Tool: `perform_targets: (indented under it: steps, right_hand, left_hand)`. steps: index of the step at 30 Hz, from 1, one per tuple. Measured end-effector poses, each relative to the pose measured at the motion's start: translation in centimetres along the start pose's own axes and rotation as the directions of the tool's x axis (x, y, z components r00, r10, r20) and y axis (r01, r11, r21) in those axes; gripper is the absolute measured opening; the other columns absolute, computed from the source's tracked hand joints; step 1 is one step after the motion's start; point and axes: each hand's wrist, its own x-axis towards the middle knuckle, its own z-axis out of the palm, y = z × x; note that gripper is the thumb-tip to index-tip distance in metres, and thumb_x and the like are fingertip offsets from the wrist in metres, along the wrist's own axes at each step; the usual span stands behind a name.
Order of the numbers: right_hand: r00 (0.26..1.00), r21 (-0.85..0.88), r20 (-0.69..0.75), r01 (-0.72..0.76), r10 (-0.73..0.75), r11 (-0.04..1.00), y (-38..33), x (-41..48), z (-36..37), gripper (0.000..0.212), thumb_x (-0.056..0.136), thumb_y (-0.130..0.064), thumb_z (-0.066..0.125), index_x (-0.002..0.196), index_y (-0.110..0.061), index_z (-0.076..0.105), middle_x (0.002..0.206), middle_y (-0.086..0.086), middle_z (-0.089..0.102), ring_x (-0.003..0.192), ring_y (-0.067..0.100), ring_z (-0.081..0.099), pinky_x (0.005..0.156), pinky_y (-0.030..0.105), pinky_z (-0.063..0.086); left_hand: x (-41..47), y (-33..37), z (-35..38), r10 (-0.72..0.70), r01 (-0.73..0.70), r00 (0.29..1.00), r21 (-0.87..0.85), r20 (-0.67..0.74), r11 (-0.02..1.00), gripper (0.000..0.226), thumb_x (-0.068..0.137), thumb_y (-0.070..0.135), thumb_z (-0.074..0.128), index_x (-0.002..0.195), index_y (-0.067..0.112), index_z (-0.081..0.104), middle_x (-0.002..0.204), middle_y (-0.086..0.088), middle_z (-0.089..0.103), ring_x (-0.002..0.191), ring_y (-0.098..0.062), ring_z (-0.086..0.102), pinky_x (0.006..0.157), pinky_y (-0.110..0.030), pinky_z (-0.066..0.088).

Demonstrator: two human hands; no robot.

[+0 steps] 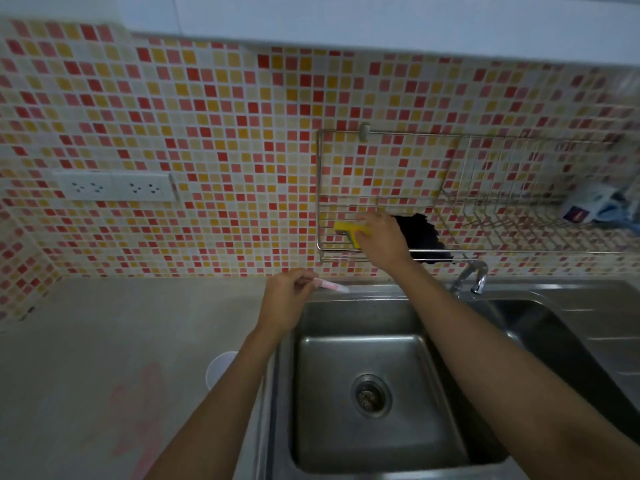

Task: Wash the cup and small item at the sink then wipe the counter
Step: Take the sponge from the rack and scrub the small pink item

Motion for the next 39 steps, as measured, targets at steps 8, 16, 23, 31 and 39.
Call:
perform_targets:
  steps: [8,16,23,31,39]
  right_hand:
    - [0.936,0.004,0.327,-0.141,0.132,0.990,1.3,5.1,2.1,0.022,0.090,-0.017,0.062,0.109,-0.007,0.066,0.109,0.010,0.065,0.099,0.026,0.062,0.066,0.024,0.047]
    - [0.989,0.360,-0.069,0.149,-0.133,0.921,0.9,1.3,-0.8,0.023,0.091,-0.013,0.060,0.114,-0.013,0.061,0.106,0.001,0.064,0.088,0.014,0.058,0.071,0.023,0.048]
    - [0.957,0.313,-0.183,0.275,-0.227,0.909,5.9,-9.1,-1.0,0.038,0.089,-0.011,0.063,0.126,-0.018,0.061,0.128,-0.009,0.058,0.111,0.016,0.052,0.094,0.006,0.029]
    - [0.972,0.055,-0.200,0.137,-0.123,0.989,10.4,-12.9,0.4,0.043,0.086,-0.004,0.065,0.128,-0.012,0.060,0.128,0.001,0.062,0.100,0.025,0.050,0.095,0.011,0.028]
    - [0.982,0.100,-0.174,0.093,-0.075,0.991,10.1,-15.2,0.3,0.045,0.086,-0.003,0.065,0.129,-0.015,0.059,0.129,0.001,0.061,0.102,0.024,0.052,0.091,0.018,0.036]
  left_hand:
    - [-0.6,0.8,2.8,-0.106,0.104,0.993,-0.051,-0.052,0.993,0.013,0.084,0.011,0.069,0.097,0.011,0.073,0.092,0.001,0.073,0.080,-0.006,0.066,0.082,-0.019,0.053]
    - [-1.8,2.5,6.1,-0.217,0.210,0.972,-0.081,-0.091,0.974,0.011,0.085,0.016,0.069,0.095,0.014,0.072,0.088,0.005,0.070,0.076,0.002,0.063,0.071,-0.009,0.047]
    - [-2.7,3.7,8.5,-0.216,0.184,0.961,-0.184,-0.173,0.966,0.010,0.083,0.016,0.071,0.093,0.014,0.072,0.087,0.000,0.074,0.080,-0.008,0.069,0.076,-0.027,0.057]
    - [-3.7,6.7,11.8,-0.185,0.142,0.963,-0.218,-0.194,0.966,0.012,0.083,0.019,0.072,0.093,0.013,0.073,0.085,0.006,0.074,0.078,0.003,0.068,0.074,-0.017,0.055]
    - [-4.7,7.6,13.3,-0.217,0.171,0.953,-0.216,-0.212,0.961,0.014,0.081,0.020,0.074,0.093,0.012,0.074,0.084,0.004,0.074,0.077,-0.002,0.069,0.075,-0.023,0.057]
